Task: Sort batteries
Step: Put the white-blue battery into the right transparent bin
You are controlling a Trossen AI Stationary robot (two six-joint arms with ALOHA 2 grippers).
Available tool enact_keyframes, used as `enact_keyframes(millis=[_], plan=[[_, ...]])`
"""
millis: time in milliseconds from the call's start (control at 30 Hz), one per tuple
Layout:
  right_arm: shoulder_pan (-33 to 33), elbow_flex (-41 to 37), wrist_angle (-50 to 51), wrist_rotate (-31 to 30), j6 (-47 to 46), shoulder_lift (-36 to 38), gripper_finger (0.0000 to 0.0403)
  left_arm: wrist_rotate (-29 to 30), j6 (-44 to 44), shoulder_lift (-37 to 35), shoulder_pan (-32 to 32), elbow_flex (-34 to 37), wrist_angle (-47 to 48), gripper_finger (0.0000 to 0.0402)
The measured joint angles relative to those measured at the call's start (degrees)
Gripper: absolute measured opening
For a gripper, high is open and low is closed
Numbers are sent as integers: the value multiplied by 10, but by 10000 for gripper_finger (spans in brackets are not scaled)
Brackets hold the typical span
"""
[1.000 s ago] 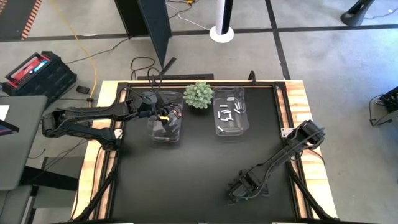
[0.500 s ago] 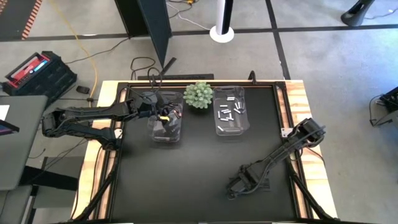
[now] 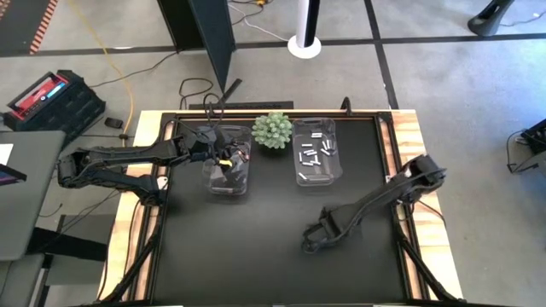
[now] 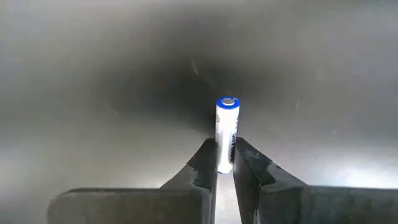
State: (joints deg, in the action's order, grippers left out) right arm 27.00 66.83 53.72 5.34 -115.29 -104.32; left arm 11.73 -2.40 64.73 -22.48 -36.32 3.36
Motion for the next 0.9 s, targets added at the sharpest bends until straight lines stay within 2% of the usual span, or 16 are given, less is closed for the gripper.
enact_keyframes(millis=[267,533,733,900], plan=[[-66,12,98,-101,94,118,52,0,0,0,0,0,-4,118],[-206,12,97,-156,308,224,52,0,-2,0,0,0,-13,118],[-351,12,34,-161,517,254,52,14,-6,0,0,0,-15,118],[-461,36,-47,-130,683,233,52,20,-14,0,0,0,-16,118]])
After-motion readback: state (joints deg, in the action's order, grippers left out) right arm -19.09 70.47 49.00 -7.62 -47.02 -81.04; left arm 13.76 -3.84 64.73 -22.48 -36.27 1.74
